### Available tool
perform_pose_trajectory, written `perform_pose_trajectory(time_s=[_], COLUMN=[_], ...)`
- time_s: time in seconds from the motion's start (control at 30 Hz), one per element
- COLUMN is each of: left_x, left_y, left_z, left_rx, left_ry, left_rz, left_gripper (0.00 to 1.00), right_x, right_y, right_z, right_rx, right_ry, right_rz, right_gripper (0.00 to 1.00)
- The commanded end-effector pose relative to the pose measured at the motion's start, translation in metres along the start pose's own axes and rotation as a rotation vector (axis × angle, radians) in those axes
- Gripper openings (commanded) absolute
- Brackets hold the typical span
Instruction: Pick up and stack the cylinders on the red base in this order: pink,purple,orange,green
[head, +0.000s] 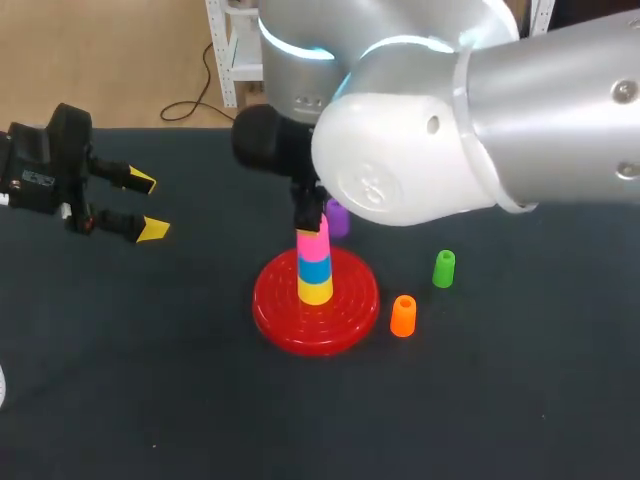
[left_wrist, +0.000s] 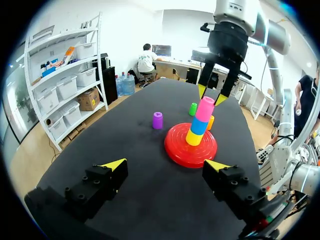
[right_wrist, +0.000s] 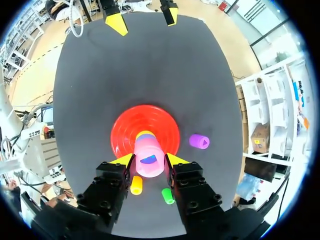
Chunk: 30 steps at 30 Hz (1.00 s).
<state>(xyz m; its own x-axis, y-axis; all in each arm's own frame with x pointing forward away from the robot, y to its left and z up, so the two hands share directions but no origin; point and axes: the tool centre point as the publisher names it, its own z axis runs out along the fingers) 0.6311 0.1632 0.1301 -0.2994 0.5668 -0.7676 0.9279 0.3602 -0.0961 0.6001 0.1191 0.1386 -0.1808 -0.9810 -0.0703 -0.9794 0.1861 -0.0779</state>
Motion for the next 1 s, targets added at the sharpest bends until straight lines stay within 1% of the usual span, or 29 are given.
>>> perform_pose_trajectory(time_s=[0.03,0.1,0.13,0.17,0.2,0.33,0.43,0.53,0.7,0.83,1.0], left_x=[0.001,0.001,0.001,0.001,0.001,0.001,0.001,0.001,0.001,0.001,0.001], left_y=[0.0,0.0,0.0,0.0,0.0,0.0,0.0,0.0,0.0,0.0,0.0], left_z=[0.0,0.0,0.0,0.0,0.0,0.0,0.0,0.0,0.0,0.0,0.0], left_rx=[-0.001,-0.001,-0.001,-0.001,-0.001,-0.001,-0.001,-0.001,-0.001,-0.001,-0.001], left_ry=[-0.005,-0.005,-0.005,-0.005,-0.005,-0.005,-0.005,-0.005,-0.005,-0.005,-0.005], left_rz=[0.002,0.002,0.002,0.002,0.002,0.002,0.002,0.002,0.002,0.002,0.002], left_gripper=[1.0,1.0,1.0,1.0,1.0,1.0,1.0,1.0,1.0,1.0,1.0], right_x=[0.002,0.002,0.002,0.002,0.001,0.001,0.002,0.002,0.004,0.001,0.0], right_y=[0.002,0.001,0.0,-0.002,-0.003,-0.009,-0.016,-0.032,-0.067,-0.093,-0.119], right_z=[0.009,0.003,-0.002,-0.008,-0.013,-0.035,-0.045,-0.048,-0.039,-0.024,0.009], right_rx=[0.001,-0.005,-0.008,-0.004,-0.007,-0.01,-0.006,0.008,0.022,0.035,0.038], right_ry=[-0.001,-0.02,-0.04,-0.055,-0.075,-0.144,-0.182,-0.209,-0.215,-0.22,-0.149], right_rz=[0.005,0.018,0.032,0.04,0.054,0.087,0.116,0.173,0.296,0.359,0.403], right_gripper=[0.0,0.0,0.21,0.76,1.0,1.0,1.0,1.0,1.0,1.0,1.0])
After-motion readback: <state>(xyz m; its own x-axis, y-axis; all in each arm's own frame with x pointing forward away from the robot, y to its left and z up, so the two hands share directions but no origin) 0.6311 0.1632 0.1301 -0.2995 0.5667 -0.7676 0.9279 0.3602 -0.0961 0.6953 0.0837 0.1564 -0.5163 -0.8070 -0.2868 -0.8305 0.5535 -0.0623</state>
